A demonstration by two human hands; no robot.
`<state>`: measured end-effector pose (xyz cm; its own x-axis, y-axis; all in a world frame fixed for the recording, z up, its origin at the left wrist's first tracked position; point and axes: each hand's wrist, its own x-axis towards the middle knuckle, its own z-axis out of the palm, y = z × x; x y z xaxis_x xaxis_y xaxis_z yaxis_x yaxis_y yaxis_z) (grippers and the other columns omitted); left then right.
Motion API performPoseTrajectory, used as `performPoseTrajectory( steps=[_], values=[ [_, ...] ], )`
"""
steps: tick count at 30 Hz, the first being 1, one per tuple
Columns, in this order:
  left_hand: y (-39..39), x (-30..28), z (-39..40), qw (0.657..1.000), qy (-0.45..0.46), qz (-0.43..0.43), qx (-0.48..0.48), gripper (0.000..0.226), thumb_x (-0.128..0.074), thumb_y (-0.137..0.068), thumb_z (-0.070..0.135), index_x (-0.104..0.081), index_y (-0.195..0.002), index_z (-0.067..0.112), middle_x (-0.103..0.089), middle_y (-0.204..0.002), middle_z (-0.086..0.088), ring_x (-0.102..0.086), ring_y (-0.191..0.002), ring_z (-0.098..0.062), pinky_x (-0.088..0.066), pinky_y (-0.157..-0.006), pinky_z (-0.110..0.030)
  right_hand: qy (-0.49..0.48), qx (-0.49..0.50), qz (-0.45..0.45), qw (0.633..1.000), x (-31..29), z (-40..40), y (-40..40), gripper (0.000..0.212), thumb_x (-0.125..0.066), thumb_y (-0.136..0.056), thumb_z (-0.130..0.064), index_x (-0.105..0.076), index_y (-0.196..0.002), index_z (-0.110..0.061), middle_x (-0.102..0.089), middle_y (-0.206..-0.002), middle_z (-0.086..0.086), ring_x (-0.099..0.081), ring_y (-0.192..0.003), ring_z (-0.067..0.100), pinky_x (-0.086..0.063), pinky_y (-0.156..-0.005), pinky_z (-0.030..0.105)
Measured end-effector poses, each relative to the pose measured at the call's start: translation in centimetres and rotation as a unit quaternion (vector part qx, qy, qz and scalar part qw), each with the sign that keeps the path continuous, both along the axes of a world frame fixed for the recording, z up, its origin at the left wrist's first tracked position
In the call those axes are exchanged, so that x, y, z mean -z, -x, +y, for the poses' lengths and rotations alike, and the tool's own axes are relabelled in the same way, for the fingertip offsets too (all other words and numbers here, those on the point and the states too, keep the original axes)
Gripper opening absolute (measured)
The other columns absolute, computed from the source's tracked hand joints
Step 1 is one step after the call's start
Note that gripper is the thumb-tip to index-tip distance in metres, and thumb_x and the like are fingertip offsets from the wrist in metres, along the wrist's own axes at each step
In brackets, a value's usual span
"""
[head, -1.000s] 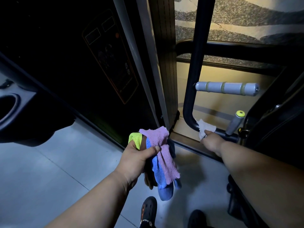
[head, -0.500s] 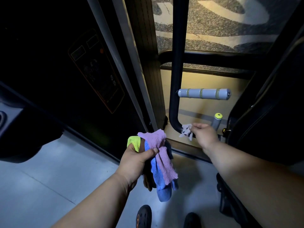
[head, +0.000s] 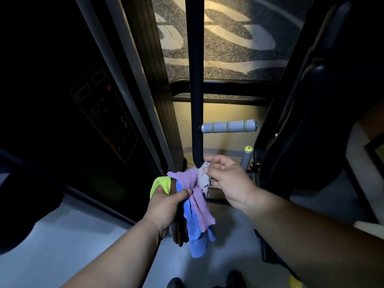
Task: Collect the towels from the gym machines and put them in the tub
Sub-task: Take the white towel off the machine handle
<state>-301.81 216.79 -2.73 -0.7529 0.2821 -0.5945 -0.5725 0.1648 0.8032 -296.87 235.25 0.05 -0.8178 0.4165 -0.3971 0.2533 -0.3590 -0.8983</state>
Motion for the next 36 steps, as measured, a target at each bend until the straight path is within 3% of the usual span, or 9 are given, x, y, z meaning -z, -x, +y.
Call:
performPoseTrajectory(
  steps=[5, 11, 16, 19, 22, 25, 28, 32, 36],
  values=[
    [1.3, -0.6, -1.6, 0.998, -0.032, 0.005, 0.047, 0.074, -0.097, -0.06, 0.026, -0.063, -0.123, 0.004, -0.084, -0.106, -0.022, -0.081, -0.103, -0.045, -0.06, -0.098, -0.069, 0.07, 0.005, -0.015, 0.997, -2.0, -3.7, -1.3, 0.027, -0.061, -0.097, 0.006, -0.068, -0.115, -0.013, -0.07, -0.088, 0.005, -0.067, -0.058, 0.008, -0.059, -0.061, 0.027],
    [1.5, -0.6, -4.4, 0.991, -0.039, 0.0, 0.125, 0.074, -0.098, -0.063, 0.03, -0.062, -0.123, 0.007, -0.083, -0.108, -0.024, -0.079, -0.102, -0.051, -0.058, -0.097, -0.074, -0.068, 0.0, -0.072, 0.995, -2.2, -9.0, -4.4, 0.035, -0.066, -0.096, -0.001, -0.063, -0.127, -0.017, -0.068, -0.094, 0.002, -0.067, -0.071, 0.011, -0.057, -0.067, 0.033],
    [0.6, -0.5, -6.1, 0.982, -0.063, -0.024, 0.176, 0.072, -0.094, -0.071, 0.025, -0.061, -0.131, 0.002, -0.084, -0.106, -0.019, -0.082, -0.094, -0.037, -0.065, -0.082, -0.047, -0.07, 0.046, -0.07, 0.994, -3.0, -12.6, -7.4, 0.048, -0.047, -0.095, 0.007, -0.059, -0.129, -0.025, -0.078, -0.097, -0.004, -0.072, -0.075, 0.01, -0.059, -0.065, 0.029],
    [-1.0, -1.3, -6.6, 0.973, -0.075, -0.041, 0.214, 0.103, -0.103, -0.062, 0.043, -0.052, -0.146, 0.01, -0.084, -0.114, -0.017, -0.082, -0.104, -0.037, -0.063, -0.098, -0.054, -0.055, 0.064, -0.059, 0.995, -4.2, -14.4, -9.7, 0.059, -0.037, -0.095, 0.011, -0.054, -0.129, -0.035, -0.073, -0.11, 0.001, -0.071, -0.073, 0.011, -0.06, -0.065, 0.03],
    [-3.1, -2.3, -7.0, 0.962, -0.083, -0.017, 0.261, 0.118, -0.105, -0.055, 0.05, -0.044, -0.15, 0.013, -0.084, -0.12, -0.014, -0.081, -0.11, -0.033, -0.061, -0.103, -0.056, -0.047, 0.079, -0.042, 0.995, -5.0, -15.5, -12.2, 0.071, -0.035, -0.095, 0.017, -0.045, -0.144, -0.034, -0.075, -0.103, -0.007, -0.059, -0.077, 0.024, -0.053, -0.064, 0.028],
    [-5.0, -3.2, -7.6, 0.953, -0.07, 0.018, 0.293, 0.109, -0.102, -0.054, 0.042, -0.049, -0.143, 0.008, -0.083, -0.119, -0.013, -0.081, -0.108, -0.029, -0.063, -0.101, -0.051, -0.046, 0.098, -0.021, 0.994, -5.6, -16.7, -15.1, 0.078, -0.037, -0.093, 0.019, -0.04, -0.148, -0.036, -0.079, -0.093, -0.011, -0.041, -0.085, 0.03, -0.039, -0.064, 0.029],
    [-7.2, -4.1, -8.4, 0.943, -0.066, 0.039, 0.322, 0.086, -0.098, -0.065, 0.028, -0.054, -0.137, 0.01, -0.086, -0.112, -0.012, -0.084, -0.102, -0.031, -0.064, -0.097, -0.052, -0.064, 0.116, -0.013, 0.991, -6.6, -18.4, -18.3, 0.074, -0.037, -0.093, 0.018, -0.046, -0.141, -0.037, -0.071, -0.109, 0.0, -0.053, -0.067, 0.016, -0.043, -0.064, 0.027],
    [-11.2, -5.4, -9.9, 0.925, -0.059, 0.073, 0.367, 0.048, -0.088, -0.085, 0.01, -0.059, -0.123, 0.011, -0.087, -0.102, -0.012, -0.085, -0.094, -0.029, -0.065, -0.078, -0.04, -0.149, 0.176, -0.022, 0.973, -7.3, -20.9, -23.1, 0.055, -0.046, -0.092, 0.008, -0.059, -0.128, -0.031, -0.073, -0.102, 0.009, -0.063, -0.074, 0.014, -0.05, -0.065, 0.02],
    [-16.1, -6.3, -12.1, 0.908, -0.064, 0.085, 0.405, 0.06, -0.091, -0.073, 0.016, -0.06, -0.125, 0.011, -0.087, -0.105, -0.012, -0.083, -0.1, -0.034, -0.064, -0.096, -0.05, -0.222, 0.266, -0.072, 0.935, -6.0, -23.6, -29.4, 0.045, -0.056, -0.089, -0.002, -0.065, -0.113, -0.038, -0.061, -0.074, 0.0, -0.056, -0.065, 0.01, -0.048, -0.065, 0.021]
  ],
)
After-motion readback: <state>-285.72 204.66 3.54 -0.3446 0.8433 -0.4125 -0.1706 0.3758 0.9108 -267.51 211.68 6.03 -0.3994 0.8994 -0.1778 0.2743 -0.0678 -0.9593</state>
